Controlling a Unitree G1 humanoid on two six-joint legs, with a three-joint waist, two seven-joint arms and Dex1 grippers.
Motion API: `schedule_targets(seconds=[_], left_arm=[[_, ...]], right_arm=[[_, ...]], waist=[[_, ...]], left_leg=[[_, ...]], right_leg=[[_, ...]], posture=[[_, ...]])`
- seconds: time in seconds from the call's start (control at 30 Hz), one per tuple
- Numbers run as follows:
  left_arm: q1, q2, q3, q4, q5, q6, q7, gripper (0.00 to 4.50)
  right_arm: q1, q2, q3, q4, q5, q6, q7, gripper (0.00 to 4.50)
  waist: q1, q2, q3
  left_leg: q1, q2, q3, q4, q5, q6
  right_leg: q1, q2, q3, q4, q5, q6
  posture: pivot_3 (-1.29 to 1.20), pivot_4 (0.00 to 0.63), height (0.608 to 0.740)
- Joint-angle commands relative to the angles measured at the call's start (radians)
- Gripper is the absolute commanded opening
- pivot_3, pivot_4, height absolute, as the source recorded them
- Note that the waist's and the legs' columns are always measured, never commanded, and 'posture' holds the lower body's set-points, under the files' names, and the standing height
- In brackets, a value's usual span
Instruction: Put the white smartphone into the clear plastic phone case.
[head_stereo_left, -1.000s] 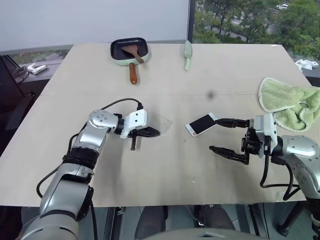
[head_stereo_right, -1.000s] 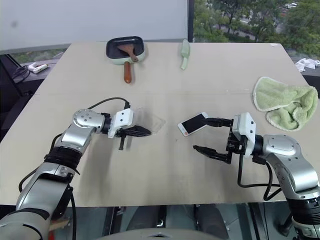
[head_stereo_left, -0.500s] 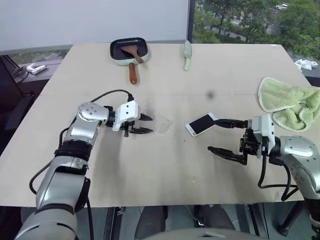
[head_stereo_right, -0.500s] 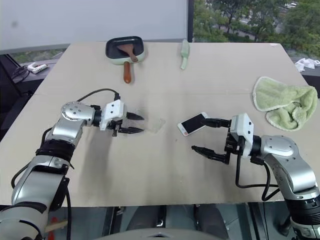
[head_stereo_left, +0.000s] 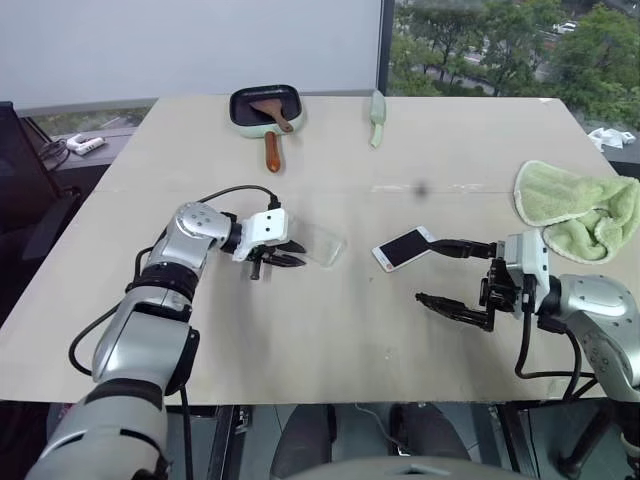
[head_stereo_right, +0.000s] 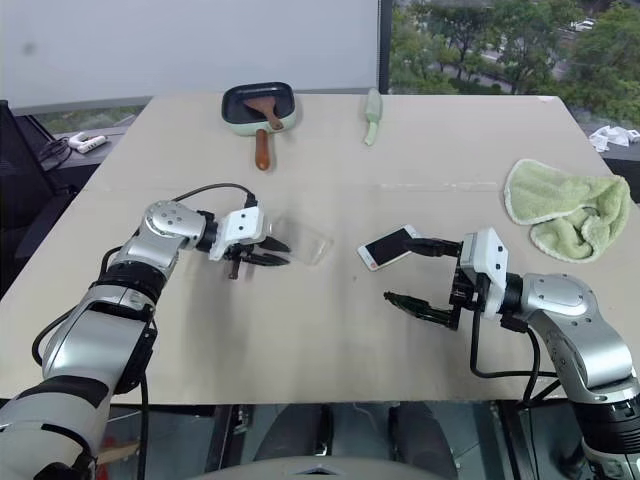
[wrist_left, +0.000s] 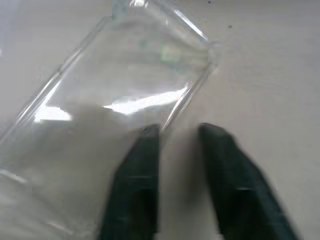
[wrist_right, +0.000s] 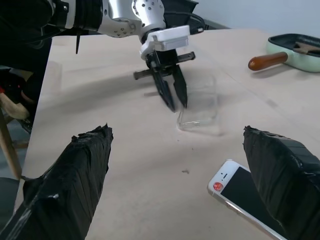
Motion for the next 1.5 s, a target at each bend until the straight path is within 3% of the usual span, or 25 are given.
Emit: schedule_targets(seconds=[0.03, 0.43, 0.63, 0.93, 1.1, 1.23, 1.5], left_arm=[[-0.017, -0.018, 0.000, 0.035, 0.034, 0.007, 0.030, 0.07], [0.000, -0.047, 0.053, -0.077, -0.026, 0.044, -0.011, 0.07], [0.075, -0.057, 0.066, -0.331, -0.100, 0.176, -0.072, 0.07], [0.320, -0.042, -0.046, -0.946, -0.174, 0.573, -0.111, 0.07], [0.369, -0.074, -0.094, -1.063, -0.154, 0.712, -0.016, 0.07], [0.430, -0.033, -0.138, -1.197, -0.159, 0.828, 0.000, 0.07], [0.487, 0.000, -0.167, -1.222, -0.125, 0.794, 0.073, 0.07]], right_arm=[[-0.008, -0.010, -0.013, -0.039, 0.014, 0.009, -0.010, 4.50], [-0.025, -0.006, -0.012, -0.031, -0.006, 0.001, -0.020, 4.50], [-0.020, -0.022, -0.035, -0.022, 0.005, 0.008, -0.015, 4.50], [0.024, -0.077, -0.072, 0.011, -0.010, -0.020, 0.006, 4.50], [0.043, -0.091, -0.077, 0.005, -0.015, -0.016, 0.010, 4.50], [0.071, -0.107, -0.093, -0.002, -0.014, -0.019, 0.014, 4.50], [0.074, -0.120, -0.073, 0.037, -0.061, -0.063, 0.050, 4.50]], waist=[[0.000, 0.000, 0.000], [0.001, -0.001, 0.000], [-0.002, -0.002, 0.003], [-0.004, -0.002, 0.003], [-0.001, -0.003, 0.003], [-0.005, -0.003, 0.003], [-0.001, -0.003, 0.003]], left_leg=[[-0.001, 0.000, 0.001, 0.000, 0.000, 0.000], [-0.011, -0.001, 0.000, -0.001, 0.000, 0.000], [-0.020, -0.001, 0.000, 0.000, 0.000, 0.000], [-0.020, -0.001, 0.000, -0.001, -0.001, 0.001], [-0.019, -0.001, 0.000, 0.000, -0.001, 0.001], [-0.019, -0.001, 0.000, 0.000, -0.001, 0.001], [-0.018, -0.001, 0.000, 0.000, -0.001, 0.001]], right_leg=[[0.000, 0.000, 0.000, 0.000, 0.000, -0.001], [-0.009, -0.001, 0.000, -0.002, 0.004, 0.000], [-0.017, -0.001, 0.000, -0.001, 0.005, 0.001], [-0.018, -0.001, 0.001, -0.003, 0.004, 0.001], [-0.017, 0.000, 0.001, -0.001, 0.004, 0.001], [-0.018, 0.000, 0.002, -0.002, 0.004, 0.001], [-0.017, 0.000, 0.002, -0.002, 0.004, 0.001]], posture=[[0.00, 0.150, 0.740], [0.00, 0.150, 0.740], [0.00, 0.150, 0.740], [0.00, 0.150, 0.740], [0.00, 0.150, 0.740], [0.00, 0.150, 0.740], [0.00, 0.150, 0.740]])
